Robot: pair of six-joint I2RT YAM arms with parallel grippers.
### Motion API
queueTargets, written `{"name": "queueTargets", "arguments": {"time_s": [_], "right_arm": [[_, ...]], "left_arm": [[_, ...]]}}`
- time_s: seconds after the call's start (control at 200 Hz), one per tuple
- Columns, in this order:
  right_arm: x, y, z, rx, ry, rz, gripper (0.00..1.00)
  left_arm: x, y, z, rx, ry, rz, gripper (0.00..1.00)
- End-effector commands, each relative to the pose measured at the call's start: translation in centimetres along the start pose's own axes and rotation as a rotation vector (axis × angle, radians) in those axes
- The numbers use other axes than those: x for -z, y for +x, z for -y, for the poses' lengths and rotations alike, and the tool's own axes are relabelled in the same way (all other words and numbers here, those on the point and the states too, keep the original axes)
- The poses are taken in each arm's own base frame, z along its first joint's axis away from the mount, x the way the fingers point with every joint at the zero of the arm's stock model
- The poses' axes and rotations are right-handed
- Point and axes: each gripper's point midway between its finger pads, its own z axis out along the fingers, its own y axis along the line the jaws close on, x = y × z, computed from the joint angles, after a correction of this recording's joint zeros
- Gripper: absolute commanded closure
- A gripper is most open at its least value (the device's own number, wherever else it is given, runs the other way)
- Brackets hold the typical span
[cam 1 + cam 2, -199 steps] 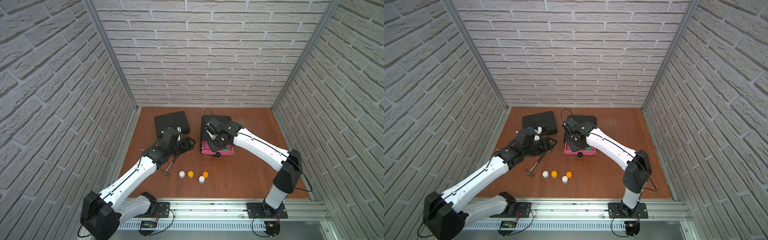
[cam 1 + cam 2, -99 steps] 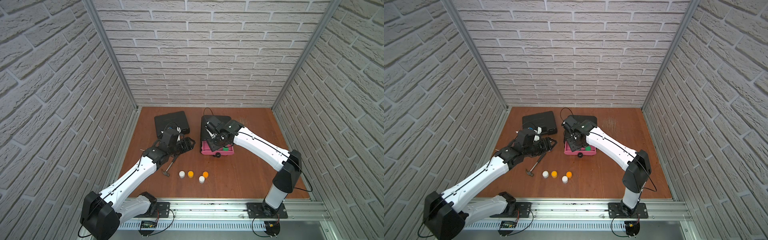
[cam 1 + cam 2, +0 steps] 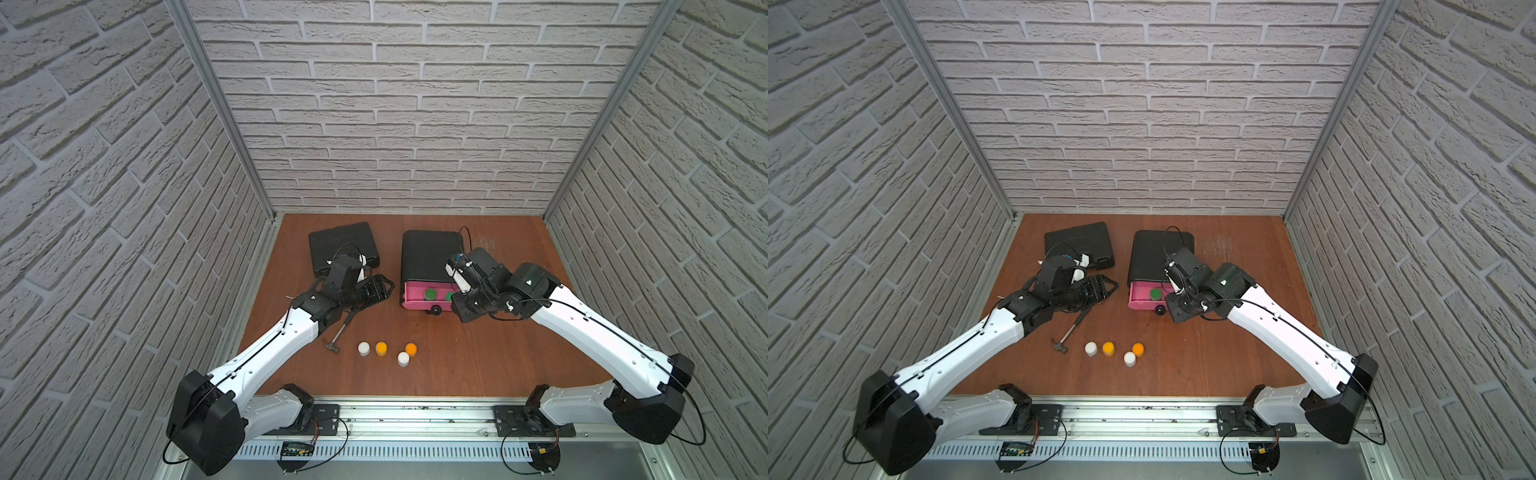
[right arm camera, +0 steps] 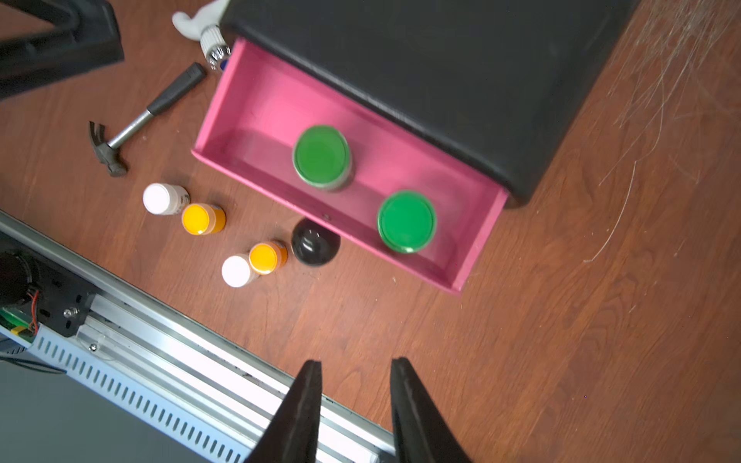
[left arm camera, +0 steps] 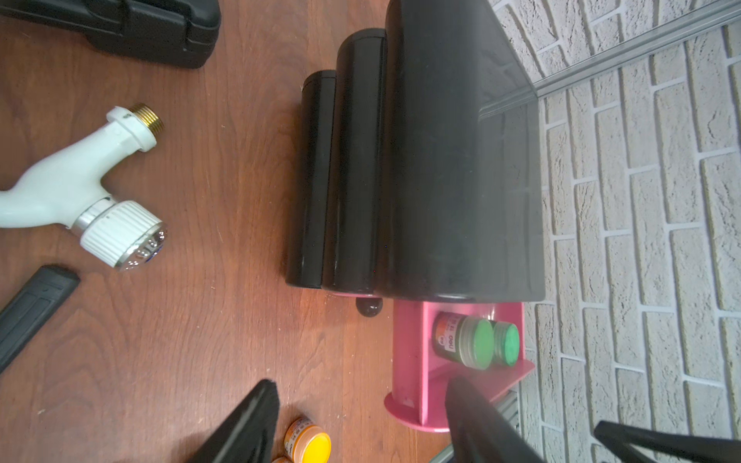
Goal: Put the paint cans in the drawer according to color
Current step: Place the paint can in the drawer, then close the drawer in the storage box.
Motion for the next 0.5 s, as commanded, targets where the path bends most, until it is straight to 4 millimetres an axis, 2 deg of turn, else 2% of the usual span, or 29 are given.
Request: {"name": "queueTargets", "arguments": {"time_s": [0.0,0.07,0.3,0.495], "right_arm": [[-1.8,1.1,-0.4,-0.068,-0.018,-0.03,0.72],[-2.6,1.0,-0.6,-0.095,-0.022,-0.026,0.75],[-5.1,-1.0,-1.3,-0.168,-0.019,0.013,0.81],[-6.0,-2.7,-1.3,-0.187,0.003,0.035,0.83]], "left_arm": [[-0.5,-0.5,0.5,-0.003,0.028,0.017,0.3],[-0.5,-0.5,0.1,0.003,0.012,0.023,0.3],[-0.1,-0.4,-1.2,0.028,-0.031,0.048,0.29],[0.3,-0.2,-1.8,0.031,-0.041,0.052,0.29]]}}
